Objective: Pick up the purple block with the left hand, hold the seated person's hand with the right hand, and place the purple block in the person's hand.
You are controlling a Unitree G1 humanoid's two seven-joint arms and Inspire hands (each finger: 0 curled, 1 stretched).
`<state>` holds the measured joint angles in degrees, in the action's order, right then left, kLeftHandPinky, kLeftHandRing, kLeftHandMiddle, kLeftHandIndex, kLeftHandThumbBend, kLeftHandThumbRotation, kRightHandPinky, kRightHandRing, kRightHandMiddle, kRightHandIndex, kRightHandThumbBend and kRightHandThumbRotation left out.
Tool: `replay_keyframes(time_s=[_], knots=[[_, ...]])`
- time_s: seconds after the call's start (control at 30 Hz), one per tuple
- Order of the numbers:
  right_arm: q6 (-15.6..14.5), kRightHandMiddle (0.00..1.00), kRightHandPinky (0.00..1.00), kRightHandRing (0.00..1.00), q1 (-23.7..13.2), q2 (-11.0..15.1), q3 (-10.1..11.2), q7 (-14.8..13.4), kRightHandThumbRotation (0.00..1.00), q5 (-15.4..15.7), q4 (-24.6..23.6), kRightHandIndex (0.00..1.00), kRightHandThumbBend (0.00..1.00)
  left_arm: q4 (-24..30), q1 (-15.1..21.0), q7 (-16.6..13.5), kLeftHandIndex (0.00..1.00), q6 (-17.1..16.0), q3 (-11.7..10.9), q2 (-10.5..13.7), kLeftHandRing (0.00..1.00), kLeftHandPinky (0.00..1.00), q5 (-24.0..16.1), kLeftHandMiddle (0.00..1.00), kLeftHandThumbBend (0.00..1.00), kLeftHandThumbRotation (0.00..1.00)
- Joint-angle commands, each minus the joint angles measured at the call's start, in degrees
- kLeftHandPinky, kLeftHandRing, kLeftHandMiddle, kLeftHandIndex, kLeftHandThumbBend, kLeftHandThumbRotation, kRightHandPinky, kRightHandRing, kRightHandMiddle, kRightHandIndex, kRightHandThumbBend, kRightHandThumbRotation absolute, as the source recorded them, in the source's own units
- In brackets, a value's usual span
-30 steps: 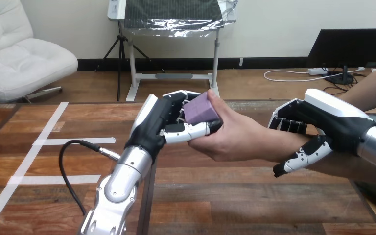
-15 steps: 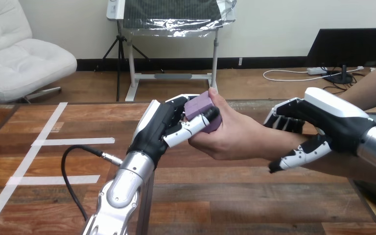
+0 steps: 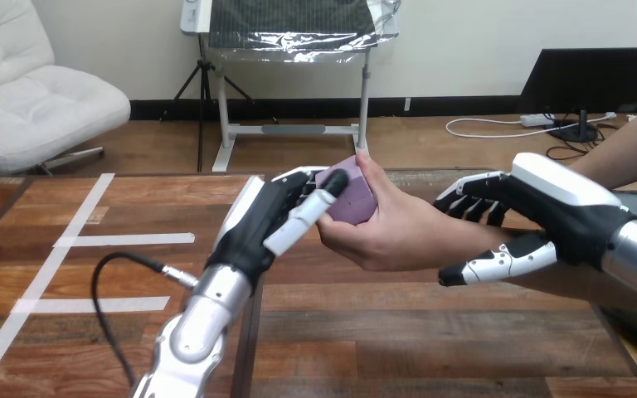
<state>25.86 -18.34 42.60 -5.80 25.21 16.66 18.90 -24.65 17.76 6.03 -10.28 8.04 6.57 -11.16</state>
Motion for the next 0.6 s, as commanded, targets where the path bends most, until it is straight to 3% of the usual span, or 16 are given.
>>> replay_keyframes(time_s=[0.0, 0.3, 0.57], knots=[[0.11, 0.77, 0.59, 0.74, 1.47, -2.17, -1.35, 0.13, 0.88, -0.21, 0.98, 0.8, 0.93, 3.37, -0.25, 0.07, 0.75, -1.56, -0.6, 1.19, 0.78, 0.81, 0.19, 0.76, 0.64, 1.0], [0.85, 0.83, 0.64, 0.81, 2.01, -3.09, -0.54, 0.78, 0.93, -3.42, 1.97, 0.86, 0.96, 4.14, -2.43, -0.06, 0.76, -3.8, -1.13, 1.7, 0.8, 0.82, 1.12, 0.78, 0.67, 1.0], [0.09, 0.87, 0.69, 0.87, 2.77, -3.33, -0.36, 0.55, 0.96, -4.51, 1.36, 0.9, 0.98, 7.15, -5.27, -0.5, 0.78, -2.93, -1.8, 1.93, 0.85, 0.85, 2.17, 0.81, 0.77, 1.0]])
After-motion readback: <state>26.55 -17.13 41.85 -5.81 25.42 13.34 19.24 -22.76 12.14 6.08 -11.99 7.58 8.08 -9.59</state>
